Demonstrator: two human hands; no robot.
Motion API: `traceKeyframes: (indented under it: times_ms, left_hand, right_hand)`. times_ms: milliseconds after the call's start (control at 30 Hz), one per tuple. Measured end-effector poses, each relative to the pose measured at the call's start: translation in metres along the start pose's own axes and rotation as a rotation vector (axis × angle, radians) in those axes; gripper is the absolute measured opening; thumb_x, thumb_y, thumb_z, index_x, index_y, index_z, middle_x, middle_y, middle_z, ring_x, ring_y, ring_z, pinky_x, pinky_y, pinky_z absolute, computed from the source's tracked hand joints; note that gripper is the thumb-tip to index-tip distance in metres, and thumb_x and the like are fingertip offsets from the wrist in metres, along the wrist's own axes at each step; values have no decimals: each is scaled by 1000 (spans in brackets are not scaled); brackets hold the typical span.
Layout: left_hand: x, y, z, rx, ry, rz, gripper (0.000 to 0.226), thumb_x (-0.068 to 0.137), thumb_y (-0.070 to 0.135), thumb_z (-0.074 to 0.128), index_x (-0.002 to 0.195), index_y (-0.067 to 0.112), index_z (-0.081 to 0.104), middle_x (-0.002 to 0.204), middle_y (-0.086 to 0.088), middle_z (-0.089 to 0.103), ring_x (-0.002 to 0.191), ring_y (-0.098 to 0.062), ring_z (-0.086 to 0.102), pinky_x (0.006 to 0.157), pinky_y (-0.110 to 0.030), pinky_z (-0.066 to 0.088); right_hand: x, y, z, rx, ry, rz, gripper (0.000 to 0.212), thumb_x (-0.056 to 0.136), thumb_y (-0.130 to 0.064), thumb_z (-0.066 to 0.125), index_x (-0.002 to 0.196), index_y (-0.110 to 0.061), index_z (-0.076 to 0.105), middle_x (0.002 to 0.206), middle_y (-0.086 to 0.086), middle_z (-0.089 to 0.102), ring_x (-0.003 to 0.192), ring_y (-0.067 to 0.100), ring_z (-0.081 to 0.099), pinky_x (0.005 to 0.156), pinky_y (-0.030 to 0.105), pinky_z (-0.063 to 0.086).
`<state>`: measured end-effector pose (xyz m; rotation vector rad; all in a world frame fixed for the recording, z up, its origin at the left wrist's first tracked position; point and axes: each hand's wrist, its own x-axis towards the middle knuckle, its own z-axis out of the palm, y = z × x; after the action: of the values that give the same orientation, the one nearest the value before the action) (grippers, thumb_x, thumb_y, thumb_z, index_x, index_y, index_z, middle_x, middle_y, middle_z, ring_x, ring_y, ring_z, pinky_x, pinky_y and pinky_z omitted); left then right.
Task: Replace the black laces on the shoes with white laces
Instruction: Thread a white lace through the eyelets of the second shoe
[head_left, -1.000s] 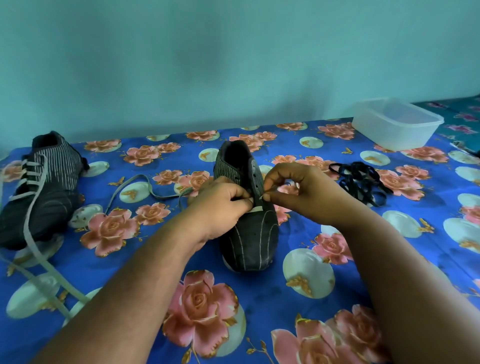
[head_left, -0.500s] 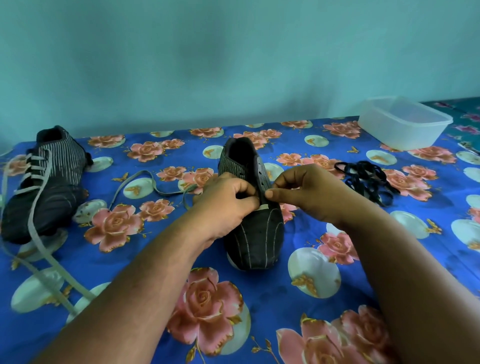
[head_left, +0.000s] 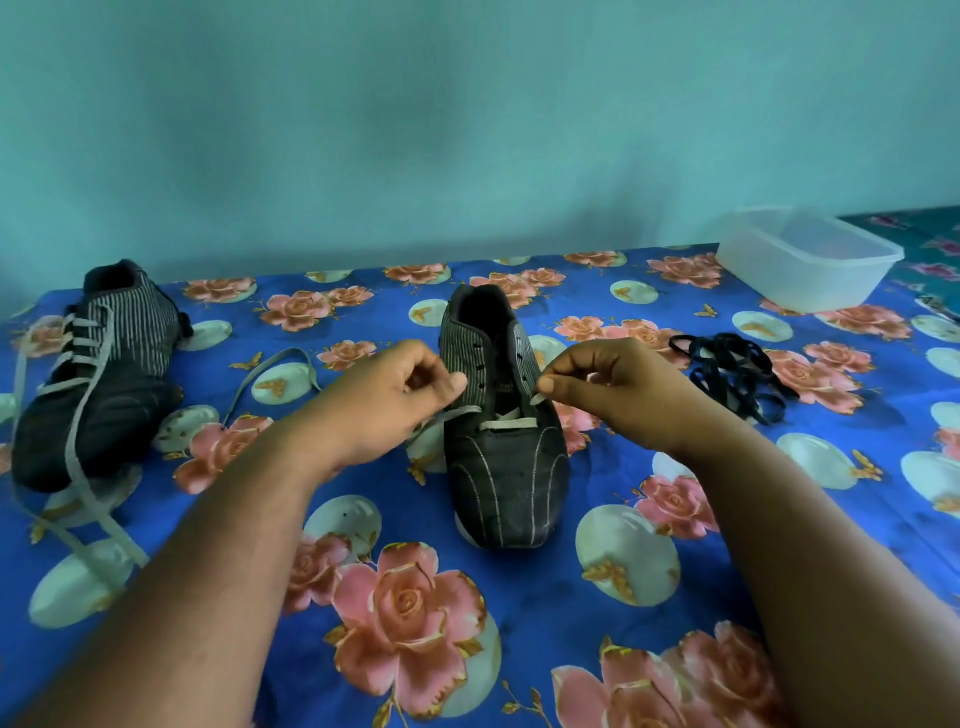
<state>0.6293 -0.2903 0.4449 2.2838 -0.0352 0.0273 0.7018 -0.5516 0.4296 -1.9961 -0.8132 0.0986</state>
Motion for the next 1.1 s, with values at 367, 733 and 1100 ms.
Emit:
traceKeyframes:
  times_ms: [367,733,1100]
  left_hand:
    - [2,-10,-6,61,-126,136,16,92,36,72,81,25,65,65,11,58,65,-6,50,71,-26,40]
    - [7,-16,-7,39,-56,199,12,84,35,80,88,28,71,71,10,65,67,-3,56,70,-27,49]
    - [6,-9,-5,312,89,418,11,92,24,74,92,29,64,87,16,59,80,-1,55,68,-29,44]
  right_hand:
    - [-1,-3,-3,-17,-50,43,10,98,-14,67,88,-14,70,59,-28,59,56,-6,54,59,6,39]
    - [0,-3,0,36,10,125,16,92,-22,74,86,-7,73,53,-14,52,45,3,40,49,10,33]
    - [9,-21,40,-526,194,-189,31,89,-53,51,95,-34,75,109,-9,57,109,20,45,94,48,41]
